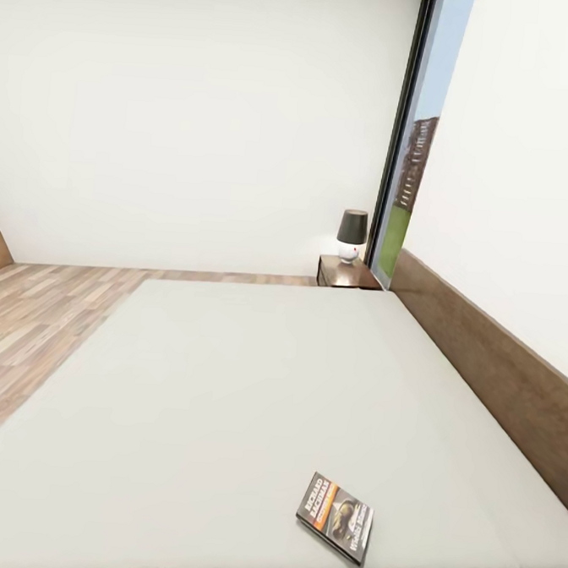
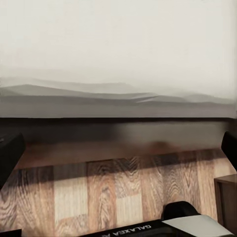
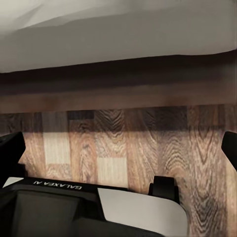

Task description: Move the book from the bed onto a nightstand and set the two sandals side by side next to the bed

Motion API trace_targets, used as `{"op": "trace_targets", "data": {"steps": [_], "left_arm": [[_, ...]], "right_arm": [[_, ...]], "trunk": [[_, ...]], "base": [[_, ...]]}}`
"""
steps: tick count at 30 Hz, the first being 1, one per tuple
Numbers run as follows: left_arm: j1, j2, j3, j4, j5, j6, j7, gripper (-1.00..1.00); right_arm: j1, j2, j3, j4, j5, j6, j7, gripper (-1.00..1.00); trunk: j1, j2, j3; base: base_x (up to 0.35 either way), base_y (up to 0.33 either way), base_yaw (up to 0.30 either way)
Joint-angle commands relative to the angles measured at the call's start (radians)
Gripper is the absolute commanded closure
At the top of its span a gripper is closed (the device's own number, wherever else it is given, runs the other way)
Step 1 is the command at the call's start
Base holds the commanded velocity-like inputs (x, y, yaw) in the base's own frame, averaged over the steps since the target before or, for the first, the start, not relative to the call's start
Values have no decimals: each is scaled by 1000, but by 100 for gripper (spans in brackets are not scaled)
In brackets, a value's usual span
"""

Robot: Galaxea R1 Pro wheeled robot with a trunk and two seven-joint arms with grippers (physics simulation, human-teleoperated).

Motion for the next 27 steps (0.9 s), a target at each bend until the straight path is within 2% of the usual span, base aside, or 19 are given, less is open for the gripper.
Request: {"op": "trace_targets", "data": {"steps": [1, 27], "left_arm": [[-1, 0, 1, 1, 7, 0, -5, -100], [-1, 0, 1, 1, 7, 0, -5, -100]], "right_arm": [[-1, 0, 9, 3, -10, -5, 4, -100], [-1, 0, 9, 3, -10, -5, 4, -100]], "trunk": [[-4, 7, 2], [-104, 189, 84]], "base": [[0, 0, 0], [0, 0, 0]]}}
